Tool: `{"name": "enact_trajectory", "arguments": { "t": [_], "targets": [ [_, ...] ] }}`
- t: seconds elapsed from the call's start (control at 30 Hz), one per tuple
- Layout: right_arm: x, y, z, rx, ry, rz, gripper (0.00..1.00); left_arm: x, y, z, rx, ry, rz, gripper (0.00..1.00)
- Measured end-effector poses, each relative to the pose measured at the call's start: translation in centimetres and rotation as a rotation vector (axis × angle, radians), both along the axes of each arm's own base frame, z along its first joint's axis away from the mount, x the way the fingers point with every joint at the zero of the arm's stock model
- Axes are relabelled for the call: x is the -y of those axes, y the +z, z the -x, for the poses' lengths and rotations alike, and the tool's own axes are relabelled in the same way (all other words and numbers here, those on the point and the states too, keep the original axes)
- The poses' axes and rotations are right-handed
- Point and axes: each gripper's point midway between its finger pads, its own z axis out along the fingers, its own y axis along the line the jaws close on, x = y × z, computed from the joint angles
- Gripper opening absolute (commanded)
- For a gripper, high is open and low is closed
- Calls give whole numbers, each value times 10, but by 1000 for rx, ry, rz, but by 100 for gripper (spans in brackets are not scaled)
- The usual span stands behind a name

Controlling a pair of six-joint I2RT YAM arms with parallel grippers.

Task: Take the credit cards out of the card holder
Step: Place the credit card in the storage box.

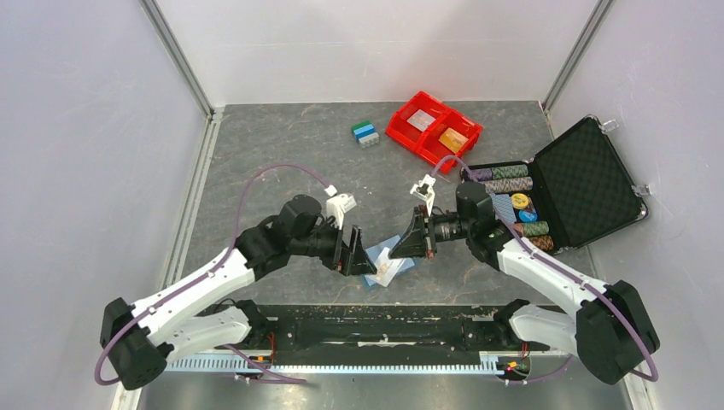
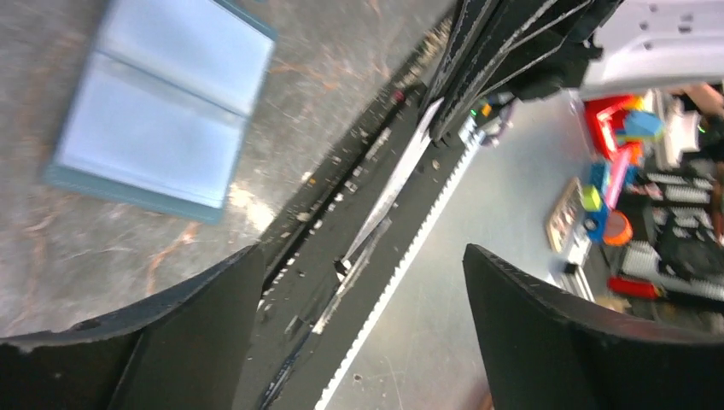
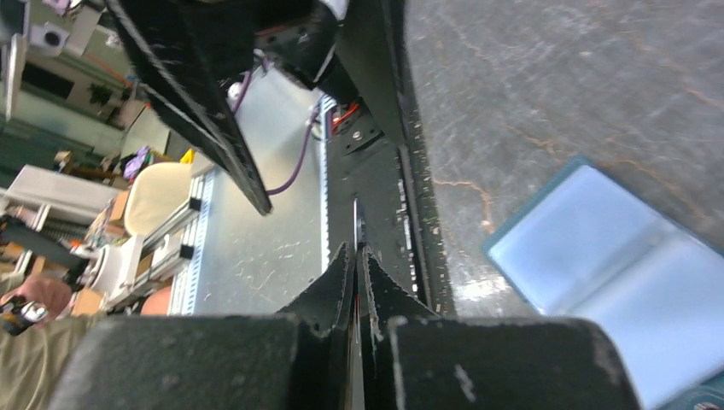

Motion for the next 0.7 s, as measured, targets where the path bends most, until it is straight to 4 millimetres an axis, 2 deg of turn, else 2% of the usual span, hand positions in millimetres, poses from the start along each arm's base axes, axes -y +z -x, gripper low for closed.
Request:
{"name": "enact_trajectory", "arguments": {
  "t": [0.13, 0.23, 0.33, 0.43, 0.6, 0.7],
  "targets": [
    [6, -4, -24, -3, -99, 33, 0, -18, 12, -21, 122, 127, -54, 100],
    [7, -5, -57, -8, -211, 79, 0, -37, 21, -36, 221, 233, -90, 100],
    [10, -3, -100, -2, -355, 123, 0, -56, 27, -48, 305, 323, -132, 100],
    [19, 0, -152, -2, -527, 163, 0, -76, 31, -58, 381, 403, -178, 100],
    [44, 1, -246, -15, -849, 203, 0, -98, 42, -65, 465, 486, -199, 100],
    [63, -5, -289, -36, -1018, 205, 0, -104, 44, -67, 482, 515, -205, 100]
  ]
}}
